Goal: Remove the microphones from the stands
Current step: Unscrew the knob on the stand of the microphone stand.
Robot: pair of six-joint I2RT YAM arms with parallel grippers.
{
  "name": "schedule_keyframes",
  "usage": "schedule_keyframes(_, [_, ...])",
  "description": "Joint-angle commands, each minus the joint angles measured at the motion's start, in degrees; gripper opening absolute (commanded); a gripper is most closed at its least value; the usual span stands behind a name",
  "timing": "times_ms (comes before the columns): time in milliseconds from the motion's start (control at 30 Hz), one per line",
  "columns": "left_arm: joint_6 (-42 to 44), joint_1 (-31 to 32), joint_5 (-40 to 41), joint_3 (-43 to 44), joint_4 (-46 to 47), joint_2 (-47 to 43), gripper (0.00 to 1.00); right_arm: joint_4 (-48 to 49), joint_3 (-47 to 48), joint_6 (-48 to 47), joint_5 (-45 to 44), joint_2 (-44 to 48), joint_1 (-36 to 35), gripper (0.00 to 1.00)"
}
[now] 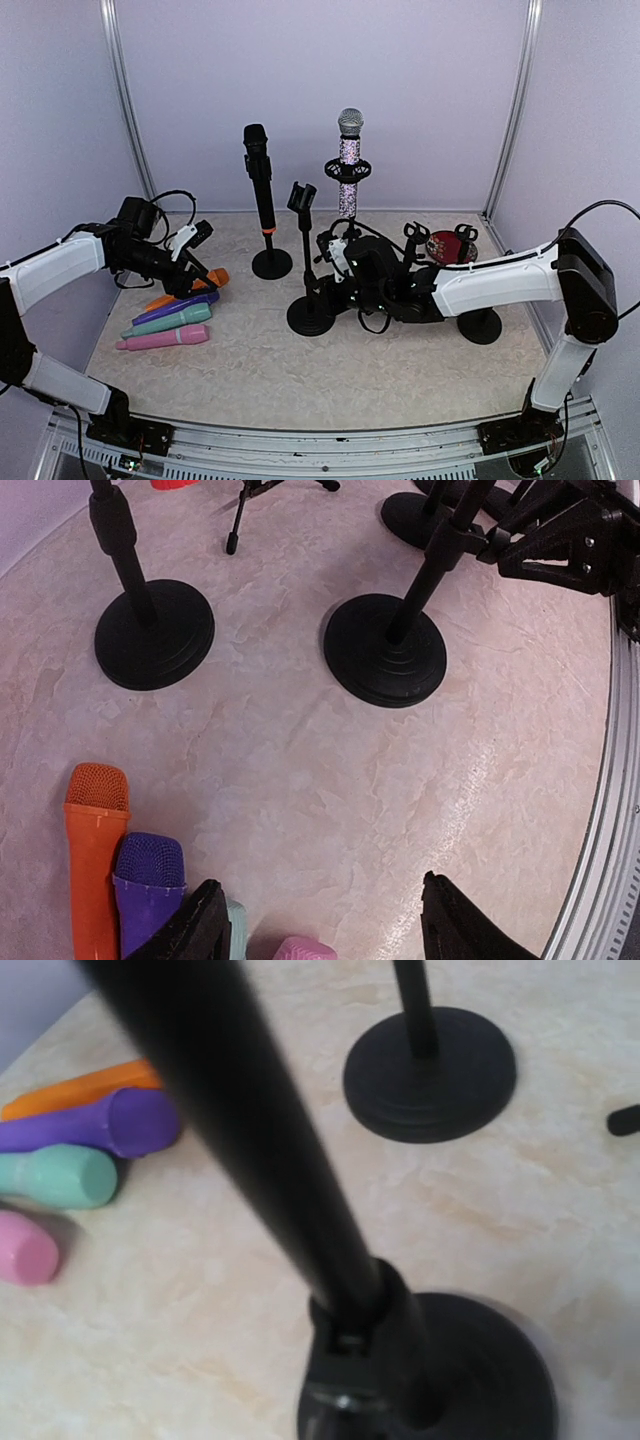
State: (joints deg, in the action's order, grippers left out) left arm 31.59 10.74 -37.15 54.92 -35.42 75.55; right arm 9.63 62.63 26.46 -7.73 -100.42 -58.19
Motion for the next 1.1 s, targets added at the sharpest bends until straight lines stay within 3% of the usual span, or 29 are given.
schedule_keyframes(0, [0.4, 0.3, -0.3, 1.8, -0.6, 0.7, 0.64, -1.5, 2.0, -3.3, -7.1, -1.1, -1.9, 0.14])
schedule_keyframes(533, [0.7, 0.4, -0.1, 1.6, -1.1, 0.4, 0.63, -7.2, 7.1, -10.7, -23.8, -6.3, -6.0, 0.00])
schedule_keyframes(867, [0.9, 0.4, -0.3, 1.4, -1.4, 0.7, 0.63, -11.6, 8.0, -26.8, -37.9, -8.7, -10.1, 0.00])
schedule_keyframes(1067, [1.1, 0.4, -0.5, 1.5, -1.7, 0.8, 0.63, -10.1, 9.2, -42.2, -45.8, -12.5, -13.1, 0.00])
